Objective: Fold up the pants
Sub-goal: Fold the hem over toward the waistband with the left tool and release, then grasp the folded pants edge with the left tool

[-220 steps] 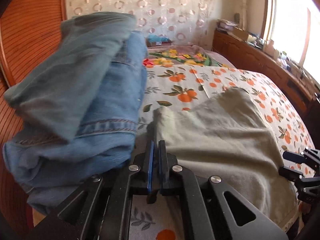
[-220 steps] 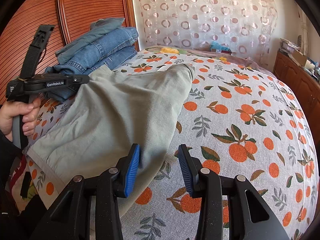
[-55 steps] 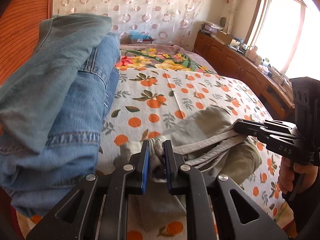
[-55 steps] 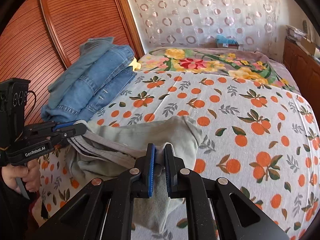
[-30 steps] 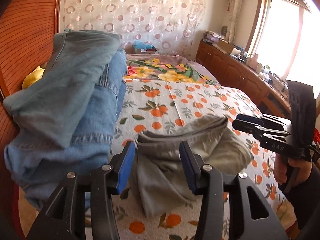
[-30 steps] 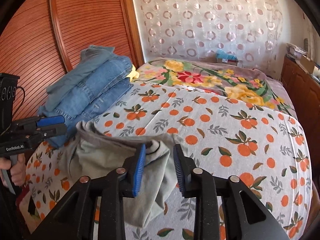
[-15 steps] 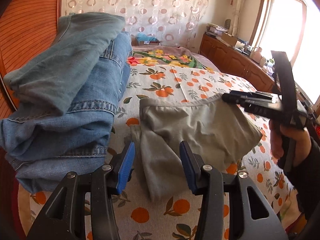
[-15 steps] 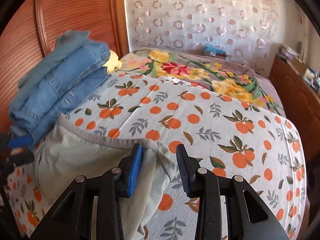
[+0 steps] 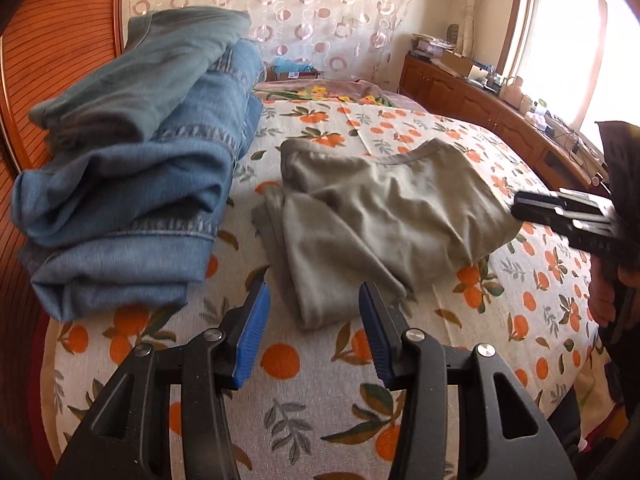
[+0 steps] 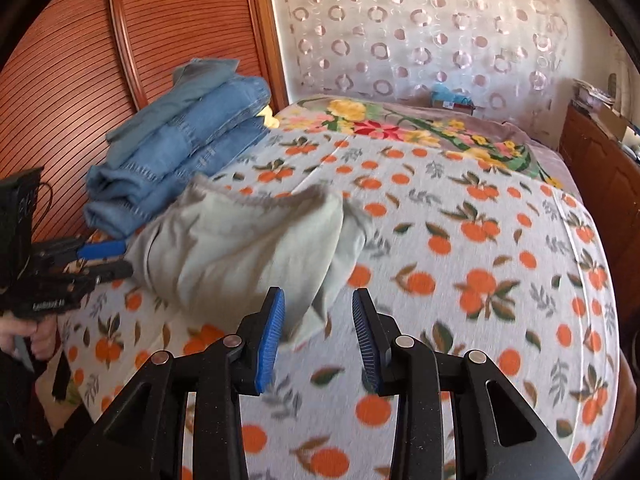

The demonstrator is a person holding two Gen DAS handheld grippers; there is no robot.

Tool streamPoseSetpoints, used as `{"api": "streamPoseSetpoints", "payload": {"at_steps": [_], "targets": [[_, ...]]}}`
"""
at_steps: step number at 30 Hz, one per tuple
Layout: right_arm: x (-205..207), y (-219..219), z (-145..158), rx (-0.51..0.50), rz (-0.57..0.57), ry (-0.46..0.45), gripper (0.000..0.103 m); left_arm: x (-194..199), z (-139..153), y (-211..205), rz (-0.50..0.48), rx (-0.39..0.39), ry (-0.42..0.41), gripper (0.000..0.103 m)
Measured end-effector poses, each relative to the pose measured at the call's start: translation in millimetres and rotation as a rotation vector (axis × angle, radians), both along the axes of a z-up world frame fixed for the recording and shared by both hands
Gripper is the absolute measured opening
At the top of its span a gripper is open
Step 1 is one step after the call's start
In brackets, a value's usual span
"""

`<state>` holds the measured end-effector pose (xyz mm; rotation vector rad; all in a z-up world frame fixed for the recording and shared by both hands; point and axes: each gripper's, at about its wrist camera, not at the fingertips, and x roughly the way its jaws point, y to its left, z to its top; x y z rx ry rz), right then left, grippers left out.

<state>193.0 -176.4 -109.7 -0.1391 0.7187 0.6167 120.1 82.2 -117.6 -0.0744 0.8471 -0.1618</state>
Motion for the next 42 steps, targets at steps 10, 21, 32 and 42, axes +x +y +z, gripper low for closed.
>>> {"api": "streamPoseSetpoints", "payload": {"at_steps": [10,21,32,42], "targets": [[-11.8,8.2,-13.5,-0.019,0.079,0.013,0.037,1.1,-6.6,-4.1,-0.024,-0.004,0.012,0.048],[0.7,22.1,-21.6,-0.043,0.078,0.027,0.027,1.4,-9.6,-5.3,-0.033,0.004,0.016,0.043],[-13.0,7.4,-11.4,-0.016,0.058,-0.038,0.005,-8.3,-1.9,11.5,-0.026,-0.039,-0.035,0.010],[-48.3,-10.5,-6.4,-0.010,0.065,-0.030,0.005,-50.9,11.6,0.9,-0.066,-0.044,-0.054,0.010]]}}
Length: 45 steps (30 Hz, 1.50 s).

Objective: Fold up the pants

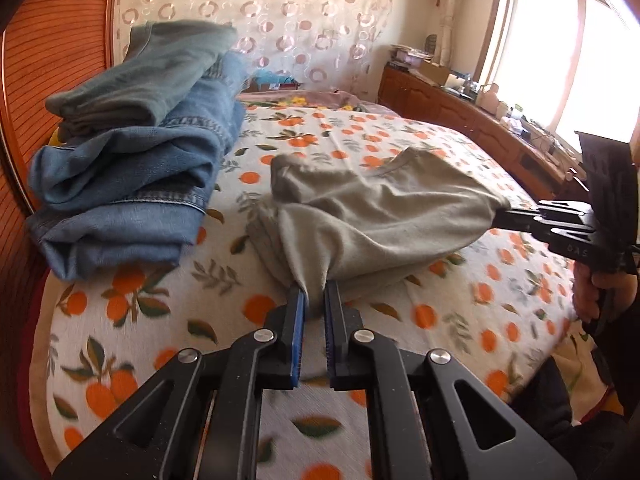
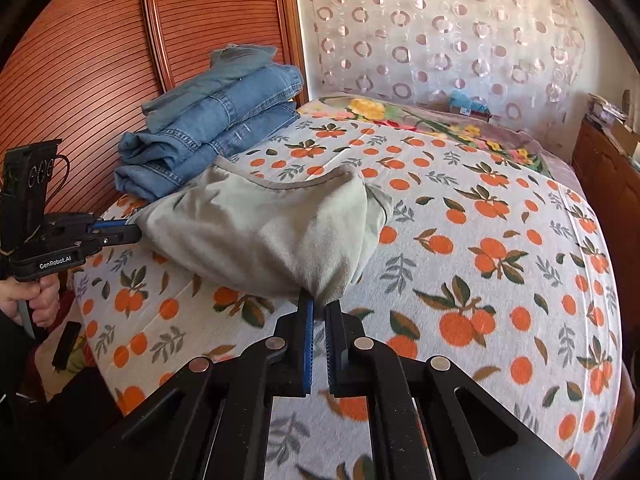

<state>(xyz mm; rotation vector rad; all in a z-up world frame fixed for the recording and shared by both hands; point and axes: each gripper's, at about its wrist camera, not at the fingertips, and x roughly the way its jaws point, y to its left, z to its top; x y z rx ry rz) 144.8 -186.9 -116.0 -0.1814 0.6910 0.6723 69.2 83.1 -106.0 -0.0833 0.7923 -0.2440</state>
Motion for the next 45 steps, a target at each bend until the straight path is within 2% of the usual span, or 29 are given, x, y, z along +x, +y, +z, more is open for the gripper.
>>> {"api": "streamPoseSetpoints", "payload": {"at_steps": [4,9,13,16,18,21,24,27,34,36,39,44,45], "targets": [[-24.4,-16.4,-1.1,0.021,0.005,0.024,0.005,-21.8,6.3,-7.3,-0.030,0.004,-0.002,0.010],[-45.2,-30.4,-10.8,0.032,0.011,0.063,0.005,-40.2,-3.7,-13.9,-0.055,0.006,0.045,0.011],[-48.9,-40.0,-9.6,0.044,-0.006,0.075,0.005,-46.0,-7.8,-13.1,-0.030,-0.008,0.067,0.011],[-52.6,-47.2,-3.3,0.051,-0.025,0.067,0.005,-45.7,0.9,-12.4,-0.019,-0.014,0.051,0.016],[-55.9,-49.6,3.2,0.060,-0.034,0.055,0.005,-45.6,8.3,-12.1,-0.009,-0.007,0.032,0.023],[-56.9,-52.5,11.8,0.068,-0.050,0.021,0.011,-39.5,13.6,-10.7,-0.004,-0.005,0.015,0.034],[-50.1,-48.7,20.1,0.074,-0.069,-0.005,0.022,-26.0,12.7,-10.3,0.005,-0.008,0.018,0.035],[-38.1,-37.3,26.3,0.084,-0.057,-0.030,0.031,-12.4,9.1,-12.5,0.004,-0.009,0.022,0.035],[-4.0,-3.9,18.0,0.063,-0.029,-0.015,0.034,10.6,-7.8,-13.3,0.013,-0.008,0.056,0.033],[8.7,1.7,9.6,0.045,-0.036,0.003,0.034,14.0,-12.5,-10.6,0.022,-0.013,0.069,0.030],[28.0,11.8,-2.0,0.013,-0.051,0.076,0.034,14.0,-16.7,-6.2,0.019,-0.045,0.080,0.025],[37.5,8.4,-4.2,0.080,-0.048,0.117,0.033,5.5,-20.3,0.2,0.022,-0.083,0.079,0.015],[39.6,7.8,-5.3,0.090,-0.043,0.134,0.031,2.5,-20.4,1.0,0.024,-0.086,0.076,0.011]]}}
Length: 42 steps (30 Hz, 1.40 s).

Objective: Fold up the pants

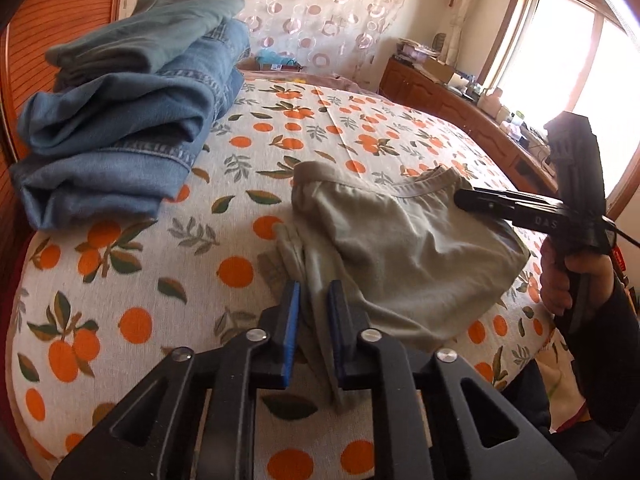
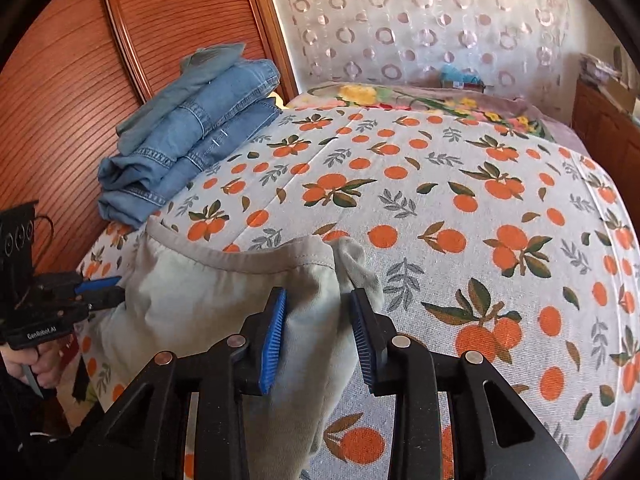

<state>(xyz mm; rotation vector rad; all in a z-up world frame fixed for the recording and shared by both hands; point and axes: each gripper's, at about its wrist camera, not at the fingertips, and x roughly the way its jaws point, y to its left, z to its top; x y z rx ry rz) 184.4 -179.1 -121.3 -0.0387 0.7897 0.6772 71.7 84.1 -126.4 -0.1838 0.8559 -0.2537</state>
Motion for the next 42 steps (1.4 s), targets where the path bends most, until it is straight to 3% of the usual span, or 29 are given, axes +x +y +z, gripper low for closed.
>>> {"api": "streamPoseSetpoints", "payload": {"at_steps": [1,4,8,12,14,17,21,27,34,42], "targets": [[0.6,-1.1,-0.3,0.010,0.004,0.011,0.020,-2.8,0.5,0.4,0.001,-0.002,-0.006,0.009],[0.6,-5.0,1.0,0.025,-0.004,-0.015,0.006,-12.8,4.6,0.9,0.008,0.012,-0.040,0.004],[-6.8,-10.1,3.0,0.033,-0.050,-0.061,0.005,-20.0,8.6,6.7,0.030,0.010,-0.052,0.003],[-9.2,-2.8,-1.6,-0.021,-0.053,-0.072,0.006,-18.8,10.9,9.7,0.055,0.044,-0.050,0.004],[-11.8,-3.0,0.0,-0.019,-0.046,-0.068,0.009,-16.4,12.4,11.3,0.065,0.041,-0.040,0.008],[-15.1,-5.5,2.9,-0.032,-0.063,-0.076,0.023,-7.9,13.6,12.4,0.065,0.017,-0.026,0.012],[-18.4,-10.2,0.4,-0.022,-0.047,-0.077,0.036,3.9,12.1,9.8,0.075,0.032,-0.013,0.028],[-14.4,-13.5,-0.9,-0.012,-0.047,-0.060,0.039,16.7,13.1,7.6,0.067,0.040,-0.020,0.047],[-11.6,-14.4,-2.3,-0.005,-0.048,-0.048,0.039,31.5,5.9,0.9,0.048,0.091,0.020,0.047],[-8.4,-11.7,-5.2,-0.018,-0.051,-0.030,0.039,39.3,-1.0,-2.2,0.043,0.078,0.038,0.047]]}}
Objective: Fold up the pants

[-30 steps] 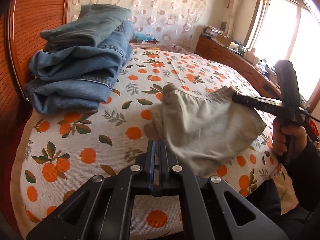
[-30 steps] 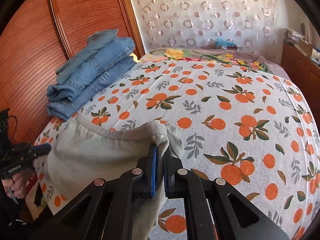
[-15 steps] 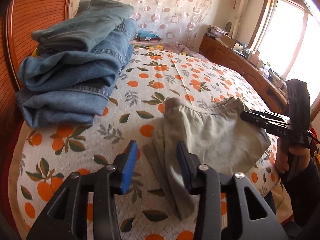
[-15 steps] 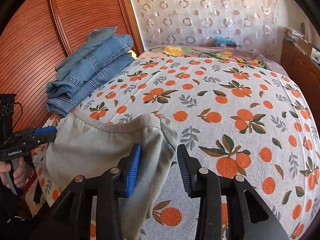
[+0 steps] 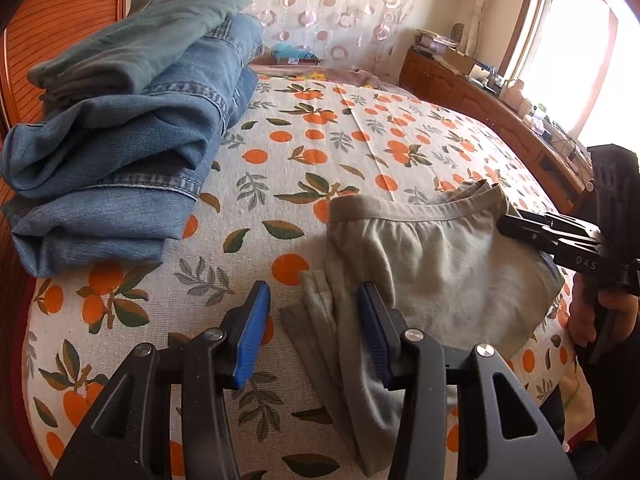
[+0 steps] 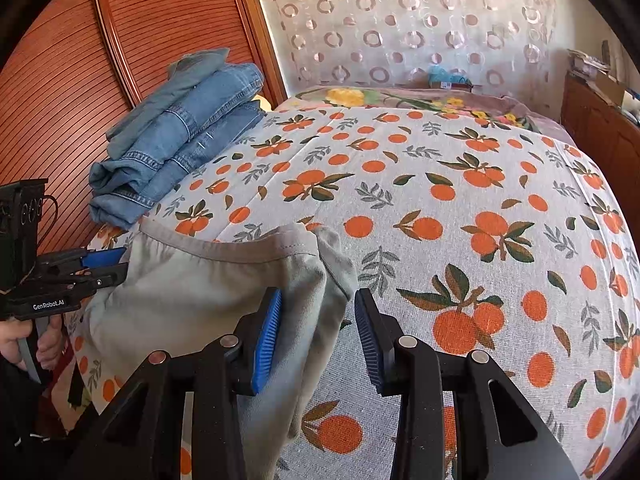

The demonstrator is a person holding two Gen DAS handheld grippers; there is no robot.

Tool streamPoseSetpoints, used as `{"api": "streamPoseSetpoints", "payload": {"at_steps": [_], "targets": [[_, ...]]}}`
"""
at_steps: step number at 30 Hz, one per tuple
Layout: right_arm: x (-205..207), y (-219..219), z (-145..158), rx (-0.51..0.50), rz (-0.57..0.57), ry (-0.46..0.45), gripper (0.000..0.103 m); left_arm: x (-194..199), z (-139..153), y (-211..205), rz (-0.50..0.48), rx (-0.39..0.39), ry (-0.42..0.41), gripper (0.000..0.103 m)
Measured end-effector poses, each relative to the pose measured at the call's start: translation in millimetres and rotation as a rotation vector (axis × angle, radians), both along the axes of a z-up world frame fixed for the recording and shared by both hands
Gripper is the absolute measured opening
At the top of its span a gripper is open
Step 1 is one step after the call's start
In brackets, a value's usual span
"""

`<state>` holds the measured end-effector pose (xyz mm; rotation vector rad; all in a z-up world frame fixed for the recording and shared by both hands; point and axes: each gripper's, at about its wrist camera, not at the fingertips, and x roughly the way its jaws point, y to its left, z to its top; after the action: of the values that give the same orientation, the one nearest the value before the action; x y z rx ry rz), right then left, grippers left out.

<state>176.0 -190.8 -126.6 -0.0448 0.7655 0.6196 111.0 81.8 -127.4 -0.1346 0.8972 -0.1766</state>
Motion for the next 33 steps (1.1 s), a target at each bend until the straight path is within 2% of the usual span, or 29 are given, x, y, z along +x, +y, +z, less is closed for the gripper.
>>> {"api": "streamPoseSetpoints", "payload": {"at_steps": [11,13,18,23,28,33], "targets": [[3.5,5.6,-1.6,-0.017,0.004,0.012,0.040,-7.8,0.0,-6.9,-0.041,-0.038,-0.011,0.047],[3.3,5.3,-1.8,-0.016,0.004,0.012,0.040,-7.5,-0.4,-8.8,-0.054,-0.042,-0.014,0.043],[3.2,8.8,-2.0,-0.023,0.018,0.009,0.041,-5.3,-0.7,-11.5,-0.075,-0.072,-0.011,0.024],[1.7,15.9,-2.2,-0.042,0.046,0.001,0.040,-6.9,1.6,-14.5,-0.086,-0.075,-0.034,0.016],[-0.1,15.0,-1.6,-0.016,0.063,0.008,0.017,-8.8,4.3,-15.4,-0.087,-0.076,-0.050,0.014],[-6.3,10.3,1.0,-0.001,0.047,-0.013,0.011,-12.2,11.3,-12.7,-0.078,-0.092,-0.078,0.013]]}}
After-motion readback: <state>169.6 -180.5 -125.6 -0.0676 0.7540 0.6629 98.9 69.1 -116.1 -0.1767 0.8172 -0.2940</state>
